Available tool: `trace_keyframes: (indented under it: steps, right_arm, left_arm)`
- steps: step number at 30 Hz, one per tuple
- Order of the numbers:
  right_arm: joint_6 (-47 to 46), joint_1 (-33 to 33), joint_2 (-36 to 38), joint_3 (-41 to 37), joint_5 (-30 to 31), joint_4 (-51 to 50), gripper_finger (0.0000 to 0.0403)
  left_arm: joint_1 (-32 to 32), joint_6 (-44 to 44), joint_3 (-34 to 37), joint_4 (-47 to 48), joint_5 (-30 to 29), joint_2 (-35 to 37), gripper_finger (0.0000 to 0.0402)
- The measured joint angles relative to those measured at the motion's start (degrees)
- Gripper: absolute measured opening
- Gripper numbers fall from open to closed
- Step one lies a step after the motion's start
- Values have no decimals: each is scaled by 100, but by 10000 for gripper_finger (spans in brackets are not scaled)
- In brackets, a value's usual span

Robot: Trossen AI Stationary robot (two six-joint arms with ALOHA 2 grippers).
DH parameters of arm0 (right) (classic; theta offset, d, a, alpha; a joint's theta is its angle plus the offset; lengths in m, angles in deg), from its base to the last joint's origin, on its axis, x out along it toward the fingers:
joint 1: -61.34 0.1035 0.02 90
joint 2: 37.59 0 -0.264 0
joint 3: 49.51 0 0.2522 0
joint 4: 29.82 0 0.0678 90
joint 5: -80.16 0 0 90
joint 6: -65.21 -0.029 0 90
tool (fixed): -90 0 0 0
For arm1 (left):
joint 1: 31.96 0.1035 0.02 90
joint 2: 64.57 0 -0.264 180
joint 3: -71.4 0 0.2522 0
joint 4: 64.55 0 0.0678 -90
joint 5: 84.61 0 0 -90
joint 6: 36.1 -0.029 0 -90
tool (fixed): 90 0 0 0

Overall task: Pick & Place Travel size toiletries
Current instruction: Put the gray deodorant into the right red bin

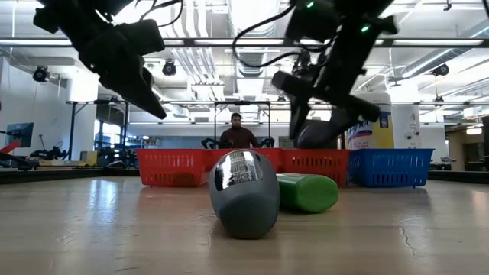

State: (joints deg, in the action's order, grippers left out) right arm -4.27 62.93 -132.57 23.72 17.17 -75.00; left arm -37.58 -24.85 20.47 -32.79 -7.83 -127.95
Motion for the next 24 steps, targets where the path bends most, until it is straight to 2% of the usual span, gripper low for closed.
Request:
trace_keyframes:
  steps: [4,8,12,15,18,24]
  right_arm:
    - [94,-123,-452,487,-11,-232,339]
    - [240,39,-513,1230,27,-1288,364]
    - [-39,491,-418,1887,132,-2540,368]
    - [-462,897,-378,2207,-414,-2357,368]
    - [-1186,1373,-651,2393,-1105,-1822,368]
    - [-2683,2294,-1678,3156,-1187,-1777,368]
  left_arm:
    - [-1,-165,26,-9,323,0,236]
    - [-1,-213,174,23,657,1,236]
    - [-5,-387,405,-42,747,88,236]
    - [-5,-621,588,-243,864,226,236]
    - [-1,-963,720,-506,1170,318,236]
    - [-1,-1635,903,-645,1464,414,236]
